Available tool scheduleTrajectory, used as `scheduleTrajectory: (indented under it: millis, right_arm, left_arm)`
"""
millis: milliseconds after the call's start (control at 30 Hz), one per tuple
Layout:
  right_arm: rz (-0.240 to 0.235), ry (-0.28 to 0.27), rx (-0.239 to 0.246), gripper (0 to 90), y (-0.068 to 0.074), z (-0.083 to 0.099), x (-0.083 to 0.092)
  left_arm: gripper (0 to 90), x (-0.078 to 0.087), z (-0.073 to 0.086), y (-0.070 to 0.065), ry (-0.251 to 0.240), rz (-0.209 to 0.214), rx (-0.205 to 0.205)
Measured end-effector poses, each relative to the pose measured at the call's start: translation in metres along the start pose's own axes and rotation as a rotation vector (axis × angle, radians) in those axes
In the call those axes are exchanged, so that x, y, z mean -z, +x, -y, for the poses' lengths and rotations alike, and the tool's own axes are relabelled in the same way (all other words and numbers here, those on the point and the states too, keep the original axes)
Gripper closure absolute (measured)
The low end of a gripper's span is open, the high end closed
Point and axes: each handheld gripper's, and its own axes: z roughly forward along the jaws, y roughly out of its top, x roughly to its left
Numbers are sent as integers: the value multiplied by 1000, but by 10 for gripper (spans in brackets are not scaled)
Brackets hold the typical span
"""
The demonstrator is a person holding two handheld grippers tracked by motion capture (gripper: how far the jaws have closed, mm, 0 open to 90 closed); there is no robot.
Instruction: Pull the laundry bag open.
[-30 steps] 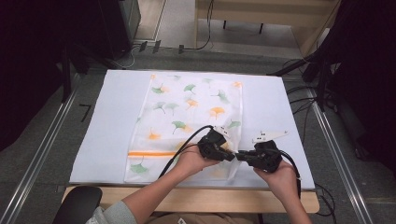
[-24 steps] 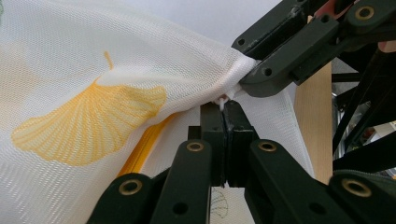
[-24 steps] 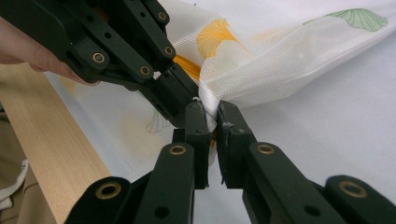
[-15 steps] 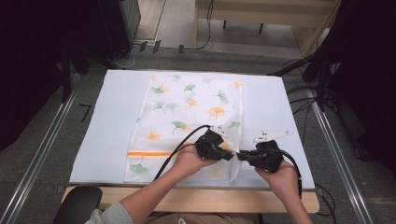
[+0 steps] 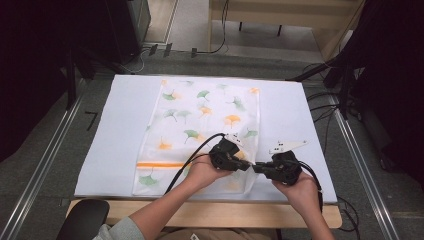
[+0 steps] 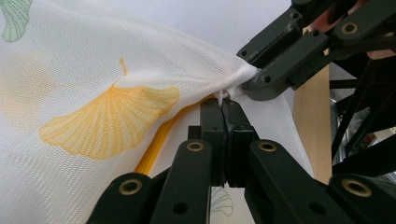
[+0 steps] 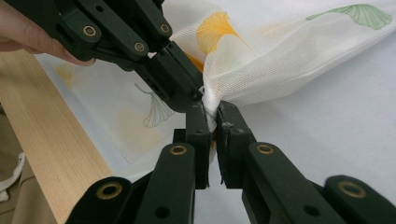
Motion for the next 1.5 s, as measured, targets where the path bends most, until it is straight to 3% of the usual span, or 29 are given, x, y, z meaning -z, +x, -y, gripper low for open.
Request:
scheduleTrajectory:
  millis: [233, 433, 767, 833, 1000, 1500]
  right_arm:
    - [-6, 5, 4, 865, 0, 0, -1]
    - [-7, -6, -24, 865, -2, 0, 0]
    - [-2, -7, -27, 864, -4, 1, 2]
    - [-1, -7, -23, 865, -4, 1, 2]
    - [3, -8, -28, 865, -7, 3, 4]
    - [2, -9, -25, 864, -7, 3, 4]
  left_arm:
    - [900, 0, 0, 1, 10, 6, 0]
    - [900, 1, -1, 3, 6, 22, 27]
    - [900, 2, 1, 8, 23, 27, 51]
    - [900, 4, 2, 10, 37, 21, 47]
    - [900, 12, 12, 23, 49, -2, 87]
    - [900, 14, 12, 20, 46, 0, 80]
